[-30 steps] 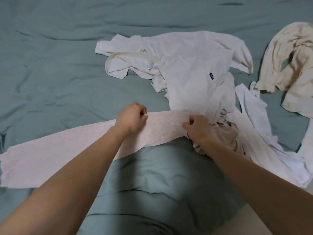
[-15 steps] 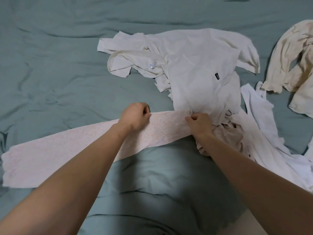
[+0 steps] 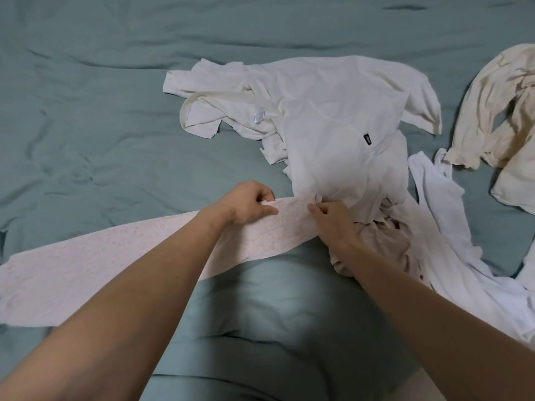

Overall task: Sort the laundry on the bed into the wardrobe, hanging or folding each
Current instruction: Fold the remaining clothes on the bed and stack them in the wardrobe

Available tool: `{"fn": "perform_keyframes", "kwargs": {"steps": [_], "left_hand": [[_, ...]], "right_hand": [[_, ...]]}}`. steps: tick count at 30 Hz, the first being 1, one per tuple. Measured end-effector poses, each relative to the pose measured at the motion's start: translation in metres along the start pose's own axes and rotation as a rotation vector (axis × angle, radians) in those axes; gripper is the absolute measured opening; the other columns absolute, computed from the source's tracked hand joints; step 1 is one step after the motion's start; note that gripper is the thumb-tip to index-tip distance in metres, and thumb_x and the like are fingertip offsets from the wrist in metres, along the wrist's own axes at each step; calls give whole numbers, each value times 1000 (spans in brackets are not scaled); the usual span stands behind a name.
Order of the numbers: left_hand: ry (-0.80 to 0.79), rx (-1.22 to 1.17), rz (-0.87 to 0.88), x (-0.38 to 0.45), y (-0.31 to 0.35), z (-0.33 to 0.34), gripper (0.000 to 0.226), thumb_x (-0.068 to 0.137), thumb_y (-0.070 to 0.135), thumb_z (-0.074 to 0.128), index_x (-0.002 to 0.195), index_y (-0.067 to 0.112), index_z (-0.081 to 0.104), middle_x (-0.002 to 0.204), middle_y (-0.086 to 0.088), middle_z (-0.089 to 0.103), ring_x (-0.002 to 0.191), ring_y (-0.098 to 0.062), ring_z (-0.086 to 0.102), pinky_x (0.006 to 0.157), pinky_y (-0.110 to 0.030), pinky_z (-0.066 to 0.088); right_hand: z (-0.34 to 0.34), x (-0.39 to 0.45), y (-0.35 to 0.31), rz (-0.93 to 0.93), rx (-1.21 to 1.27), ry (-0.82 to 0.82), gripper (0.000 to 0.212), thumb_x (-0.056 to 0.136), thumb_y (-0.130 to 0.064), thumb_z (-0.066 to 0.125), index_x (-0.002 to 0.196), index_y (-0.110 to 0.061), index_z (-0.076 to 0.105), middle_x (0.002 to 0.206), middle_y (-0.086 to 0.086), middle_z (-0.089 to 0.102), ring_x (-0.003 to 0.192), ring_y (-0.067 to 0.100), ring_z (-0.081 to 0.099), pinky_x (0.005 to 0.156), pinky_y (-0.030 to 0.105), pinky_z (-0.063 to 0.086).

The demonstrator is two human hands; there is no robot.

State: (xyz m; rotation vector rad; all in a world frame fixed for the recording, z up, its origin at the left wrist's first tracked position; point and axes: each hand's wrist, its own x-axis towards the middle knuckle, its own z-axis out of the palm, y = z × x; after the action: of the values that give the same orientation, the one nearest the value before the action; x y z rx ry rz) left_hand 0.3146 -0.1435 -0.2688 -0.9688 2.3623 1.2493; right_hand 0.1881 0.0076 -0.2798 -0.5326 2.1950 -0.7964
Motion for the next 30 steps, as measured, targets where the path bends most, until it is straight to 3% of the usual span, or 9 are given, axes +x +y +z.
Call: {"fn": "perform_keyframes", "kwargs": {"steps": [4, 8, 11, 13, 16, 20, 23, 26, 30], "left_hand": [[58, -87, -29, 0, 4, 1, 23, 86, 20, 70, 66, 22, 58, 69, 4, 60, 61, -8, 52, 64, -21, 43], [82, -170, -33, -5, 7, -1, 23, 86, 16, 69, 66, 23, 59, 73, 1, 64, 68, -12, 56, 71, -27, 49], [82, -248, -32, -3, 8, -1, 13, 81, 20, 75, 73, 22, 65, 75, 1, 65, 69, -11, 55, 71, -28, 47], [73, -321, -34, -1, 14, -1, 17, 76, 25, 81, 84, 17, 69, 78, -7, 66, 68, -12, 55, 68, -27, 45], [88, -456, -19, 8, 31, -2, 22, 79, 15, 79, 96, 9, 67, 58, 9, 58, 52, -5, 46, 54, -18, 38], [89, -517, 27, 25, 57, -8, 20, 85, 8, 71, 105, 8, 68, 43, 14, 38, 42, -3, 30, 43, -14, 29], [65, -515, 49, 33, 66, -14, 13, 87, 7, 67, 100, 7, 71, 53, 8, 39, 55, -8, 35, 48, -14, 31], [29, -518, 77, 35, 71, -21, 15, 89, 4, 64, 103, 2, 70, 58, 6, 52, 58, -2, 45, 56, -10, 36], [17, -606, 77, 38, 68, -26, 14, 88, 5, 66, 101, 4, 68, 77, -10, 65, 74, -17, 53, 74, -25, 40]], "right_hand": [[7, 2, -4, 75, 1, 12, 41, 96, -19, 54, 60, 0, 61, 54, 5, 53, 55, 18, 48, 48, 21, 33], [2, 4, -7, 13, 78, 111, 28, 89, -16, 63, 91, 12, 69, 93, 23, 71, 86, 37, 66, 80, 41, 52], [-14, 2, -14, -46, 119, 156, 17, 83, -16, 71, 89, -1, 75, 87, 5, 73, 76, 13, 63, 75, 21, 48], [-24, 6, -15, -71, 156, 192, 11, 79, -16, 75, 84, -6, 76, 77, 1, 71, 69, 10, 61, 73, 24, 50], [-32, 15, -18, -82, 265, 217, 7, 75, -16, 78, 72, -13, 72, 60, -4, 64, 51, 10, 56, 62, 28, 49], [-36, 22, -21, -129, 287, 204, 13, 76, -14, 77, 71, -14, 65, 64, -10, 62, 53, -4, 56, 59, 14, 45], [-35, 22, -20, -128, 348, 207, 10, 81, -10, 71, 84, -10, 62, 76, -8, 62, 60, -11, 57, 59, 7, 43], [-32, 23, -19, -91, 484, 60, 21, 89, -16, 63, 108, -12, 54, 102, -2, 60, 89, 0, 59, 73, 11, 46], [-23, 19, -23, -128, 480, -132, 13, 94, -27, 58, 97, -14, 60, 83, -12, 59, 72, -8, 56, 60, 5, 41]]}}
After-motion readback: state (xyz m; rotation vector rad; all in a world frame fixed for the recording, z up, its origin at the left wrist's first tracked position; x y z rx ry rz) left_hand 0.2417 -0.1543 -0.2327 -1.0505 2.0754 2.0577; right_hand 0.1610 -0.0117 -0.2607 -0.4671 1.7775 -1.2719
